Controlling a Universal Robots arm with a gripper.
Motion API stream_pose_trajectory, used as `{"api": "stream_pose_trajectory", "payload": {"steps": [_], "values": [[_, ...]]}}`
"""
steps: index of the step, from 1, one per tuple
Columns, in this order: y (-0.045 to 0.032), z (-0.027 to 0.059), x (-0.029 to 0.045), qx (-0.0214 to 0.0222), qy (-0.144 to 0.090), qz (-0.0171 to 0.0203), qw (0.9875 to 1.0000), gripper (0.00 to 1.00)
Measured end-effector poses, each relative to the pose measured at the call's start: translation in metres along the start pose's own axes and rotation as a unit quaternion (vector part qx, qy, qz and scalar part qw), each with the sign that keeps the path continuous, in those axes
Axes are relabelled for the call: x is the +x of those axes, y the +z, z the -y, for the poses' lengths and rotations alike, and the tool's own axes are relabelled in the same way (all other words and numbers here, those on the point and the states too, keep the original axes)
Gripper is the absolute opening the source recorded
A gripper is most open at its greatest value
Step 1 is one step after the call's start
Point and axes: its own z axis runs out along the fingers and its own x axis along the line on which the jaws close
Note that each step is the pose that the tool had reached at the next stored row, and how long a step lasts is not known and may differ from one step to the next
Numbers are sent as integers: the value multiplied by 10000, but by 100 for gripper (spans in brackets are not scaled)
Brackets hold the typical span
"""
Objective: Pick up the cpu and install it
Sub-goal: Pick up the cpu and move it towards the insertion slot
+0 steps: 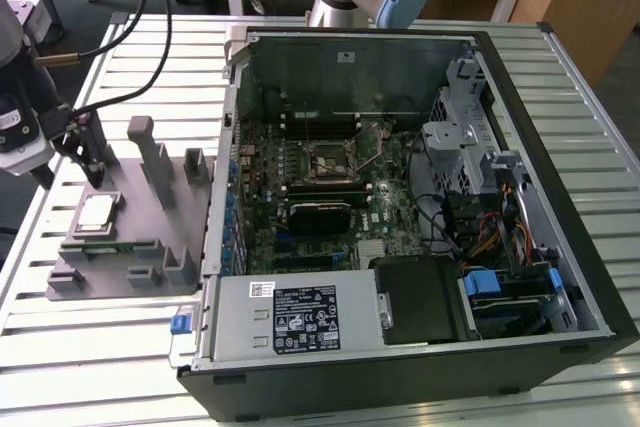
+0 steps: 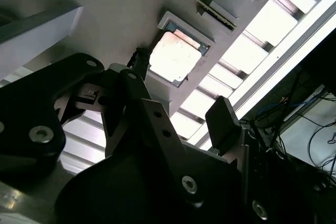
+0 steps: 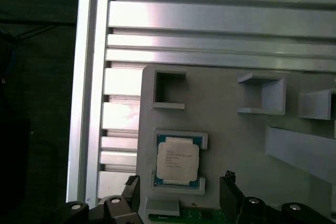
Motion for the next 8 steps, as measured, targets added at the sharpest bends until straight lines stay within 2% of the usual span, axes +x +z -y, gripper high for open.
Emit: {"api": "stream_pose_trajectory", "payload": {"steps": [8], "values": [[141,12,-2,0,9,0,10000,70]]}}
